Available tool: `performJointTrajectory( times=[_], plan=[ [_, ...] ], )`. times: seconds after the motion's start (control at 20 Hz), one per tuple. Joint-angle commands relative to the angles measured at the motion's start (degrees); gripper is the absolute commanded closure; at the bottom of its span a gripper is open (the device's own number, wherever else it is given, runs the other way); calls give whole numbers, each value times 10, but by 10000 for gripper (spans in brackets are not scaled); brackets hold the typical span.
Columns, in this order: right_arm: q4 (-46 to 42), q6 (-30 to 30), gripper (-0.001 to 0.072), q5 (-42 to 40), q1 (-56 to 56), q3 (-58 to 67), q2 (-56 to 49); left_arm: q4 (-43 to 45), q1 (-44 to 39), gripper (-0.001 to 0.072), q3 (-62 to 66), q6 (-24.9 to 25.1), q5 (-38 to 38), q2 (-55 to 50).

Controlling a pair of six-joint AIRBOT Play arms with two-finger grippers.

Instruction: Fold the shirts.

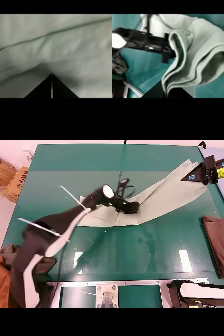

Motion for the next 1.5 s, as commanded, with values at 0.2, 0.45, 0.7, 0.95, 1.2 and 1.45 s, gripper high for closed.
performJointTrajectory(
  times=[0.2, 0.45, 0.7, 0.95, 1.2, 1.45],
  plan=[
    [0, 2, 699, -34, 17, -42, 16, -54, 37, 680, 103, -3, -105, -52],
    [3, 28, 699, -102, 96, -95, 16, 104, 156, 681, 135, -21, -300, 46],
    [5, 75, 699, -320, 294, -149, 3, 221, 282, 680, 135, -12, -376, 169],
    [6, 79, 676, -546, 497, -153, -135, 219, 362, 680, 136, 17, -395, 204],
    [6, 99, 220, -604, 539, -151, -210, 221, 377, 680, 129, 47, -409, 204],
    [-21, 98, 220, -448, 354, -147, -148, 232, 377, 680, 129, 53, -404, 204]
  ],
)
